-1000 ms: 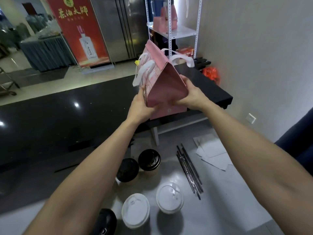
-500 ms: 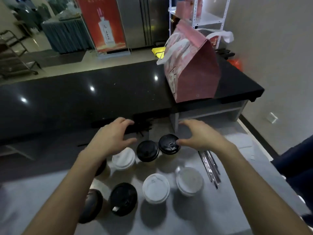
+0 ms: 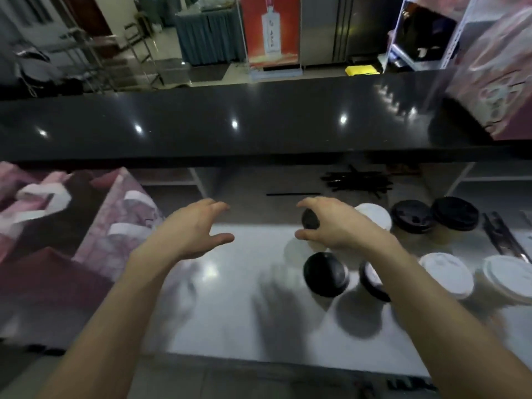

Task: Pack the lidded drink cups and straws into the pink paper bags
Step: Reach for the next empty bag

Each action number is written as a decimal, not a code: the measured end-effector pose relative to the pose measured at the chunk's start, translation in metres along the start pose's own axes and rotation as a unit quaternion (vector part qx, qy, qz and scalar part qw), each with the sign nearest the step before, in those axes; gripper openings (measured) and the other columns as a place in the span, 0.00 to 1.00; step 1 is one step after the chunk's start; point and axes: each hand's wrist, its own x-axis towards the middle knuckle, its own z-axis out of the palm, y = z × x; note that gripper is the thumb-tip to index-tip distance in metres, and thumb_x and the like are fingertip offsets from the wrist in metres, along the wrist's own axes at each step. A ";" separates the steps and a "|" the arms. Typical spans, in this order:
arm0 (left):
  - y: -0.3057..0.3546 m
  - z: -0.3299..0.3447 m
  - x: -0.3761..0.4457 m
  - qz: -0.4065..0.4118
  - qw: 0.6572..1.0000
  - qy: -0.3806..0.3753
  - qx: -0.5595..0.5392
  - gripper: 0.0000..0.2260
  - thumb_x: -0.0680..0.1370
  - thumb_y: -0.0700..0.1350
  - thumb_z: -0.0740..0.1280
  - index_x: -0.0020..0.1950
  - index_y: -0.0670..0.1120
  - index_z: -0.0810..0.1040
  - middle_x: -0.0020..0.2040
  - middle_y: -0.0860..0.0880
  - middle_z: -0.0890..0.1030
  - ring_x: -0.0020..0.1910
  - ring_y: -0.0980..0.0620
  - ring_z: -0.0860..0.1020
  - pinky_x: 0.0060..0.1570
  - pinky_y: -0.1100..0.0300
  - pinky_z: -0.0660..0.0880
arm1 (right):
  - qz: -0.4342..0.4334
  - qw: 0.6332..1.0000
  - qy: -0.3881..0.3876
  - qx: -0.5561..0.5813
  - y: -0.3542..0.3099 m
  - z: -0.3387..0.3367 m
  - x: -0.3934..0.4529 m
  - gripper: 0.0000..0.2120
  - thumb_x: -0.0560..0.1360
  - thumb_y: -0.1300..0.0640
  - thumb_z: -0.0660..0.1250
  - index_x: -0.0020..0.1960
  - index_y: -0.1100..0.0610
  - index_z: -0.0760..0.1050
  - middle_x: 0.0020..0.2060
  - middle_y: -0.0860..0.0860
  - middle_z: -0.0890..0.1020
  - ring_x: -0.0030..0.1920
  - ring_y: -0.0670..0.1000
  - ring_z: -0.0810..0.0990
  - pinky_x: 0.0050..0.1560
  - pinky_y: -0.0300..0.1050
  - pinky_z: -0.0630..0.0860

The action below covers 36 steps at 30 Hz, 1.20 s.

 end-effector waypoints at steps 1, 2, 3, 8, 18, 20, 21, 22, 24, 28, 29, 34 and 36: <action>-0.021 -0.007 -0.011 0.012 1.000 0.005 -0.003 0.32 0.82 0.63 0.71 0.83 0.54 0.69 0.78 0.50 0.73 0.74 0.45 0.75 0.71 0.50 0.72 | 0.007 1.000 -0.001 0.000 -0.025 0.008 0.004 0.36 0.79 0.38 0.73 0.82 0.49 0.67 0.77 0.51 0.74 0.76 0.56 0.72 0.73 0.54 0.72; -0.041 -0.015 -0.021 0.022 1.000 0.016 -0.001 0.31 0.81 0.62 0.72 0.82 0.54 0.70 0.78 0.50 0.74 0.74 0.45 0.75 0.72 0.50 0.73 | 0.014 1.000 -0.002 0.000 -0.050 0.015 0.007 0.36 0.79 0.38 0.72 0.82 0.48 0.66 0.77 0.50 0.74 0.76 0.56 0.72 0.72 0.54 0.72; -0.062 -0.023 -0.032 0.028 0.999 0.030 0.004 0.31 0.81 0.62 0.72 0.81 0.54 0.71 0.78 0.51 0.74 0.73 0.46 0.76 0.71 0.49 0.73 | 0.017 1.000 -0.005 0.000 -0.075 0.022 0.010 0.36 0.80 0.37 0.72 0.82 0.48 0.66 0.77 0.50 0.74 0.76 0.56 0.72 0.72 0.54 0.72; -0.145 -0.053 -0.073 0.017 0.997 0.075 0.029 0.28 0.81 0.62 0.72 0.79 0.56 0.73 0.76 0.53 0.76 0.72 0.46 0.78 0.68 0.43 0.77 | 0.014 1.000 0.014 0.017 -0.184 0.043 0.027 0.34 0.80 0.39 0.72 0.81 0.49 0.67 0.75 0.50 0.77 0.72 0.55 0.76 0.69 0.54 0.76; -0.247 -0.046 -0.109 -0.140 0.965 0.196 0.100 0.18 0.80 0.57 0.73 0.64 0.47 0.80 0.60 0.45 0.78 0.63 0.41 0.78 0.55 0.44 0.77 | -0.088 0.988 0.114 0.047 -0.321 0.039 0.111 0.14 0.82 0.47 0.69 0.65 0.50 0.81 0.59 0.48 0.84 0.56 0.52 0.83 0.57 0.53 0.83; -0.256 -0.039 -0.113 -0.164 0.966 0.174 0.095 0.19 0.81 0.58 0.73 0.65 0.47 0.80 0.63 0.45 0.78 0.66 0.42 0.77 0.55 0.45 0.79 | -0.105 0.986 0.125 0.041 -0.344 0.035 0.144 0.15 0.83 0.50 0.67 0.68 0.52 0.81 0.62 0.50 0.82 0.59 0.53 0.83 0.59 0.52 0.82; -0.260 -0.036 -0.114 -0.169 0.968 0.159 0.093 0.20 0.80 0.59 0.73 0.66 0.48 0.80 0.65 0.45 0.77 0.67 0.42 0.76 0.55 0.45 0.80 | -0.111 0.985 0.128 0.028 -0.354 0.033 0.162 0.17 0.83 0.51 0.67 0.71 0.53 0.79 0.64 0.51 0.82 0.61 0.54 0.82 0.61 0.53 0.81; -0.263 -0.033 -0.116 -0.171 0.970 0.148 0.088 0.21 0.80 0.60 0.73 0.66 0.48 0.80 0.67 0.46 0.76 0.68 0.43 0.76 0.55 0.44 0.80 | -0.118 0.985 0.125 0.008 -0.363 0.031 0.179 0.20 0.83 0.51 0.67 0.73 0.53 0.77 0.67 0.52 0.80 0.64 0.55 0.81 0.64 0.53 0.79; -0.268 -0.026 -0.119 -0.168 0.972 0.149 0.073 0.22 0.79 0.60 0.74 0.66 0.48 0.79 0.70 0.46 0.74 0.66 0.42 0.78 0.53 0.44 0.80 | -0.124 0.988 0.086 -0.035 -0.378 0.029 0.207 0.24 0.81 0.51 0.70 0.76 0.53 0.75 0.70 0.52 0.80 0.68 0.57 0.79 0.67 0.54 0.78; -0.279 -0.015 -0.125 -0.141 0.973 0.175 0.042 0.21 0.77 0.60 0.75 0.63 0.49 0.80 0.69 0.47 0.75 0.60 0.41 0.81 0.44 0.49 0.74 | -0.130 0.985 0.039 -0.106 -0.394 0.037 0.235 0.15 0.79 0.44 0.75 0.59 0.53 0.84 0.51 0.51 0.86 0.50 0.55 0.83 0.49 0.49 0.80; -0.282 -0.014 -0.125 -0.134 0.974 0.178 0.035 0.21 0.77 0.60 0.75 0.64 0.50 0.80 0.67 0.48 0.76 0.59 0.42 0.81 0.43 0.50 0.71 | -0.129 0.983 0.048 -0.117 -0.393 0.038 0.237 0.14 0.79 0.44 0.75 0.54 0.54 0.85 0.46 0.51 0.85 0.46 0.55 0.83 0.45 0.48 0.78; -0.281 -0.013 -0.119 -0.084 0.979 0.186 0.025 0.20 0.79 0.60 0.74 0.66 0.51 0.80 0.61 0.50 0.77 0.59 0.45 0.80 0.49 0.48 0.79 | -0.049 0.985 0.087 -0.143 -0.351 0.030 0.203 0.11 0.80 0.46 0.73 0.48 0.54 0.85 0.43 0.54 0.84 0.43 0.59 0.83 0.44 0.50 0.82; -0.272 -0.011 -0.107 -0.059 0.982 0.177 0.023 0.20 0.79 0.60 0.74 0.66 0.52 0.80 0.62 0.51 0.77 0.61 0.45 0.80 0.54 0.46 0.80 | 0.005 0.988 0.100 -0.114 -0.318 0.027 0.171 0.10 0.80 0.47 0.72 0.46 0.53 0.84 0.41 0.54 0.84 0.40 0.58 0.83 0.43 0.51 0.82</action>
